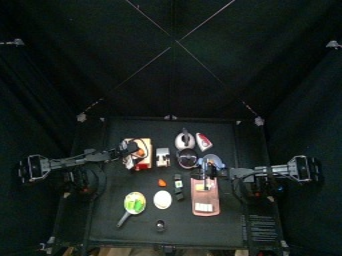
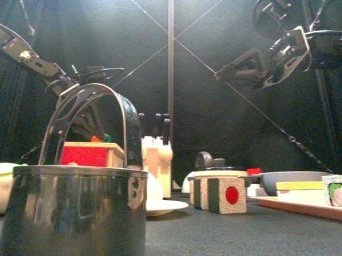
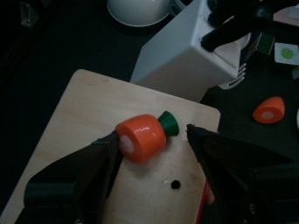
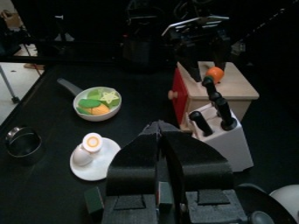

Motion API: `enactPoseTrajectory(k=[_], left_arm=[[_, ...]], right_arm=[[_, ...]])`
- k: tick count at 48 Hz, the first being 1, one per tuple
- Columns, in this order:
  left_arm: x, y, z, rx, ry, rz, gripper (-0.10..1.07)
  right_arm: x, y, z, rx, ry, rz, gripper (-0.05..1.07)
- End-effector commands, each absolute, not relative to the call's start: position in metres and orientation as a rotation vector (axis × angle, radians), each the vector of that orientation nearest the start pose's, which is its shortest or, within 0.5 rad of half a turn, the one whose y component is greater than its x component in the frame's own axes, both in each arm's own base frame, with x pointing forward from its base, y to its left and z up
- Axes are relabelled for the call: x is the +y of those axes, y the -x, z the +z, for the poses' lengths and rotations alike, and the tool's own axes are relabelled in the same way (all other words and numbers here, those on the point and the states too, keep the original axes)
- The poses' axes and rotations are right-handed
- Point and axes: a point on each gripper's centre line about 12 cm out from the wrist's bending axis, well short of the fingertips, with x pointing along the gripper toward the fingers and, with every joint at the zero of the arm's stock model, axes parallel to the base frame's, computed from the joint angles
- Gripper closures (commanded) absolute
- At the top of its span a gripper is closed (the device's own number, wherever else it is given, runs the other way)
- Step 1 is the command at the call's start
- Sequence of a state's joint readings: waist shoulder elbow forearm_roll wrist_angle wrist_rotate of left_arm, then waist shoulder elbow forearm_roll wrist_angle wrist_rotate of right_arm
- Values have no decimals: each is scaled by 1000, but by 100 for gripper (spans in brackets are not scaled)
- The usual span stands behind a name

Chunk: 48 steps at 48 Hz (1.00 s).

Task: Grab carrot top

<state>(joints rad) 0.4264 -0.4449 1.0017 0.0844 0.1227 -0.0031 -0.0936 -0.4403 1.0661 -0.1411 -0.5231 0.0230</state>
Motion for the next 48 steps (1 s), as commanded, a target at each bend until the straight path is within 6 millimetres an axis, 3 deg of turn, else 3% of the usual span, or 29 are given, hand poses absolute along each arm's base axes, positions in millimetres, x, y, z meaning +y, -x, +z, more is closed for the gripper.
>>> enactPoseTrajectory(k=[1, 24, 40, 48], left_arm=[[113, -249, 195, 667, 71, 393, 1], [118, -249, 201, 641, 63, 408, 1], [118, -248, 228, 578, -134, 378, 1], [116, -250, 227, 580, -176, 357, 1]], right_arm=[[-19, -287, 242, 85, 89, -21, 75], [-19, -287, 242, 86, 89, -21, 75], [-19, -287, 242, 86, 89, -21, 75], [-19, -287, 242, 86, 89, -22, 75]])
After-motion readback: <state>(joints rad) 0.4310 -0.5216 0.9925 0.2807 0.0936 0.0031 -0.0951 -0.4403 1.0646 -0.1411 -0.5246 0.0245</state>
